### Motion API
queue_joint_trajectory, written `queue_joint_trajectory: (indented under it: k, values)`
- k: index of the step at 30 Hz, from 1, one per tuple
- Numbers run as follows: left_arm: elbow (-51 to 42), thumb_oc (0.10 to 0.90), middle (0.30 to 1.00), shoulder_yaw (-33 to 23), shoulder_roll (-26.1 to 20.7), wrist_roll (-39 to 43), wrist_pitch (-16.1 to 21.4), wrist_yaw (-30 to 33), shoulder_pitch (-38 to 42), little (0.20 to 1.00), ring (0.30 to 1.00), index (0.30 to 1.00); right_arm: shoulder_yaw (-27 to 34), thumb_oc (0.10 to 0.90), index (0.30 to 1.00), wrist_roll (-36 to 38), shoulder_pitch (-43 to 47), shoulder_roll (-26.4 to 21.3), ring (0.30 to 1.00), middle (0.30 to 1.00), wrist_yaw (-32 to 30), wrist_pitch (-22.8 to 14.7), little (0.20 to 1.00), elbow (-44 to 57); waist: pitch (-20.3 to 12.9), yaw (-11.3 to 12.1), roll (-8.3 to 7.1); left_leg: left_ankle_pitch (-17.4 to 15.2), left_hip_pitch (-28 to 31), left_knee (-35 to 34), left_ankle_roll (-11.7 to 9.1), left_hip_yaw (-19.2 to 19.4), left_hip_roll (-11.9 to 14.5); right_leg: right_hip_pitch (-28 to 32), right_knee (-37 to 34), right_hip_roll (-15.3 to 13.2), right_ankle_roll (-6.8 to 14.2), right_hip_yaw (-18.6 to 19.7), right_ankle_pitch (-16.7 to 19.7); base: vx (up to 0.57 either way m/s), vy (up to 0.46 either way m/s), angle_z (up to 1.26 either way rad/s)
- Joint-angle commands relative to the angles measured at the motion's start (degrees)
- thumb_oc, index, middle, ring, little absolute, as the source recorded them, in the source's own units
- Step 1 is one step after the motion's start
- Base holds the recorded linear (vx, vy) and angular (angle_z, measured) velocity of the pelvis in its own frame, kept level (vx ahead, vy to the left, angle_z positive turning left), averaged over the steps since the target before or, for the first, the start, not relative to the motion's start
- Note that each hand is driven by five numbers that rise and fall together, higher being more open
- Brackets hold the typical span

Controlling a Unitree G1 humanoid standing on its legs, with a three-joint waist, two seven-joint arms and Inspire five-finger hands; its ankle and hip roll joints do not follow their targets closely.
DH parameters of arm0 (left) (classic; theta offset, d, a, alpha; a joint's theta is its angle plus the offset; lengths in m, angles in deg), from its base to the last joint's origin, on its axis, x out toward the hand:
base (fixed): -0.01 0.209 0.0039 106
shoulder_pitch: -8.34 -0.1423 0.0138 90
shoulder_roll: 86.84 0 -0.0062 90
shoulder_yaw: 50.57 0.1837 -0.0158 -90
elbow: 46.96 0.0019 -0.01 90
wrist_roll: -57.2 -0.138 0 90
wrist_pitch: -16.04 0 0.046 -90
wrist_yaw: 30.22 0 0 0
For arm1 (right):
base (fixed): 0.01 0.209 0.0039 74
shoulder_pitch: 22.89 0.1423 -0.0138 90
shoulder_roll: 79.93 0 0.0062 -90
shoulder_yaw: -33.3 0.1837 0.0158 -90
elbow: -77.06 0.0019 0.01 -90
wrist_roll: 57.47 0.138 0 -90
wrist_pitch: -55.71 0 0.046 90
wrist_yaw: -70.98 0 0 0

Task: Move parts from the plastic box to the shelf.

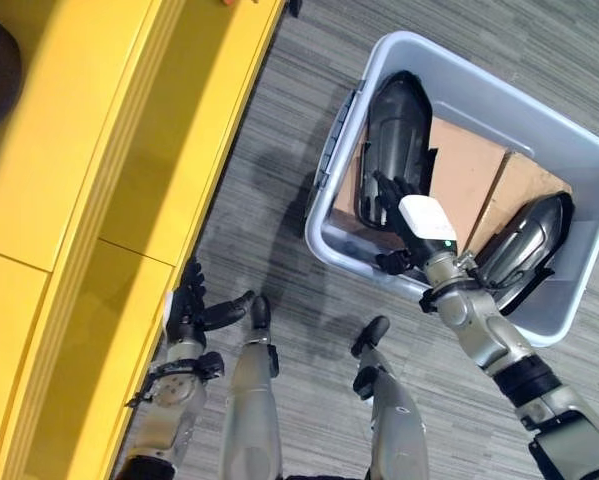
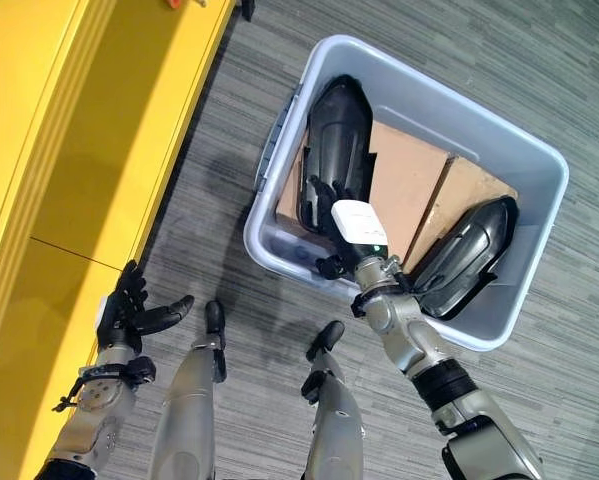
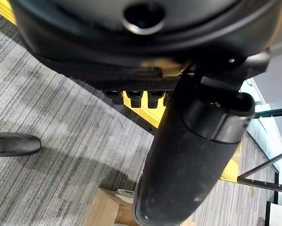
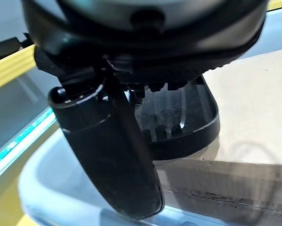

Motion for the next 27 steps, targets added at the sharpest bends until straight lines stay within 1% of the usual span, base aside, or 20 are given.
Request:
queue_joint_trajectory:
  k: [1, 5, 11, 15, 16, 17, 18, 24, 27]
  values:
    - [-7.34, 0.900, 1.000, 0.42, -0.35, -0.29, 5.42, 1.17, -0.93, 1.000, 1.000, 1.000, 0.74, 0.900, 1.000, 0.63, 4.94, -2.91, 1.000, 1.000, -5.88, -0.67, 1.000, 2.92, -0.91, 0.40, 3.16, -1.07, 2.25, -2.79, -0.60, 0.18, -0.34, -0.04, 8.12, -2.97, 5.82, 1.40, -5.21, 0.06, 0.004, -0.01]
    - [-7.20, 0.900, 1.000, 0.87, -0.29, -0.28, 5.72, 1.44, -0.70, 1.000, 1.000, 1.000, 0.62, 0.900, 1.000, -1.24, 6.64, -3.63, 1.000, 1.000, -7.62, 0.86, 1.000, -1.17, -0.91, 0.31, 4.07, -1.08, 0.37, -2.32, -0.57, 0.26, -0.57, -2.00, 8.81, -3.23, 5.83, 1.60, -5.29, 0.00, 0.006, 0.03]
    - [-6.68, 0.900, 1.000, 2.09, -0.21, -0.20, 6.24, 1.69, -0.37, 1.000, 1.000, 1.000, 0.95, 0.900, 1.000, -1.64, 7.39, -4.04, 1.000, 1.000, -9.81, 2.22, 1.000, -6.08, -0.91, 0.03, 5.21, -0.97, -1.67, -1.83, -0.48, 0.31, -0.71, -4.52, 9.61, -3.59, 5.74, 2.16, -5.39, 0.00, 0.001, -0.01]
    - [-5.66, 0.900, 1.000, 3.07, 0.11, -0.01, 6.24, 1.69, 0.20, 1.000, 1.000, 1.000, -1.20, 0.900, 1.000, -1.21, 8.45, -3.17, 1.000, 1.000, -9.56, 2.49, 1.000, -10.58, -0.91, -0.09, 5.75, -0.79, -2.76, -1.81, -0.48, 0.26, -0.77, -6.00, 10.16, -3.64, 5.60, 2.55, -5.61, 0.00, -0.003, -0.03]
    - [-5.59, 0.900, 1.000, 3.12, 0.17, 0.11, 6.41, 1.70, 0.35, 1.000, 1.000, 1.000, -2.00, 0.541, 0.498, -1.12, 8.90, -2.83, 0.498, 0.498, -9.32, 2.37, 0.498, -11.65, -0.91, -0.16, 5.84, -0.74, -2.91, -1.80, -0.47, 0.23, -0.77, -6.29, 10.34, -3.70, 5.58, 2.54, -5.66, 0.00, -0.006, -0.06]
    - [-5.43, 0.900, 1.000, 3.30, 0.24, 0.23, 6.35, 1.73, 0.48, 1.000, 1.000, 1.000, -2.40, 0.508, 0.451, -1.06, 8.99, -2.61, 0.451, 0.451, -9.14, 2.47, 0.451, -12.32, -0.91, -0.17, 5.94, -0.68, -2.99, -1.87, -0.47, 0.22, -0.78, -6.41, 10.31, -3.71, 5.55, 2.61, -5.70, 0.00, 0.000, 0.00]
    - [-5.22, 0.900, 1.000, 3.42, 0.35, 0.38, 6.40, 1.75, 0.51, 1.000, 1.000, 1.000, -3.01, 0.400, 0.300, -1.02, 9.10, -2.26, 0.300, 0.300, -8.97, 2.46, 0.300, -13.20, -0.91, -0.20, 6.00, -0.64, -3.01, -1.92, -0.46, 0.19, -0.79, -6.51, 10.38, -3.70, 5.51, 2.55, -5.74, 0.00, 0.000, 0.00]
    - [-4.70, 0.900, 1.000, 3.08, 0.84, 0.58, 6.56, 2.32, 1.02, 1.000, 1.000, 1.000, -3.71, 0.400, 0.300, -0.31, 7.54, 0.22, 0.300, 0.300, -8.43, 2.48, 0.300, -14.73, -0.91, -0.79, 6.09, -0.51, -2.60, -2.29, -0.54, 0.28, -0.80, -6.68, 10.75, -3.78, 5.52, 2.72, -5.88, 0.00, 0.000, 0.00]
    - [-4.77, 0.900, 1.000, 3.11, 0.93, 0.66, 6.57, 2.46, 1.00, 1.000, 1.000, 1.000, -3.68, 0.400, 0.300, -0.17, 7.16, 0.61, 0.300, 0.300, -8.67, 2.54, 0.300, -15.05, -0.91, -0.87, 6.04, -0.47, -2.29, -2.45, -0.60, 0.30, -0.81, -6.43, 10.65, -3.79, 5.52, 2.66, -5.86, 0.00, 0.000, 0.00]
